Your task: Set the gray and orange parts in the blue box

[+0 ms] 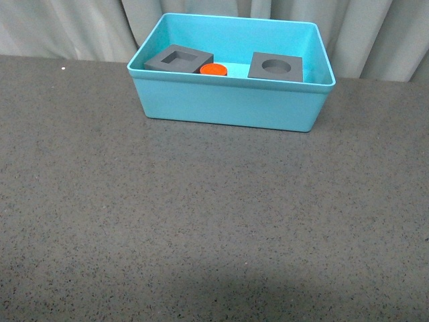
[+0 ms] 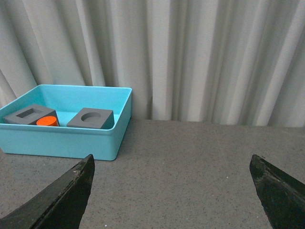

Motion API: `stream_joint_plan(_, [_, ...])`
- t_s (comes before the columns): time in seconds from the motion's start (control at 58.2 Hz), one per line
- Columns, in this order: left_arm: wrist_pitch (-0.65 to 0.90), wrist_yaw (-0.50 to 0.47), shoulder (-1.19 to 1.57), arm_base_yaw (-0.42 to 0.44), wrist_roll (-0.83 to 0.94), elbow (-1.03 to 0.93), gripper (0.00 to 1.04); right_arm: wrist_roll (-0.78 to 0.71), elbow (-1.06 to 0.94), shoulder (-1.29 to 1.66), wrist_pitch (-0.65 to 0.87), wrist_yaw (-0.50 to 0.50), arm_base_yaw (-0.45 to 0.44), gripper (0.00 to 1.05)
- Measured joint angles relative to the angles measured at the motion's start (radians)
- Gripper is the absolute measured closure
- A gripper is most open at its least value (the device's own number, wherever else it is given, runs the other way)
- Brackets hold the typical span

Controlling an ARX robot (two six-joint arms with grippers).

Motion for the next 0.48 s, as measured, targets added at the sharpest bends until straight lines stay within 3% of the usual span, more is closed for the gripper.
stream_joint_plan(0.481, [0.0,0.0,0.0,0.0,0.0,0.0,0.07,0.0,0.0,0.0,0.0,0.0,0.0,0.1])
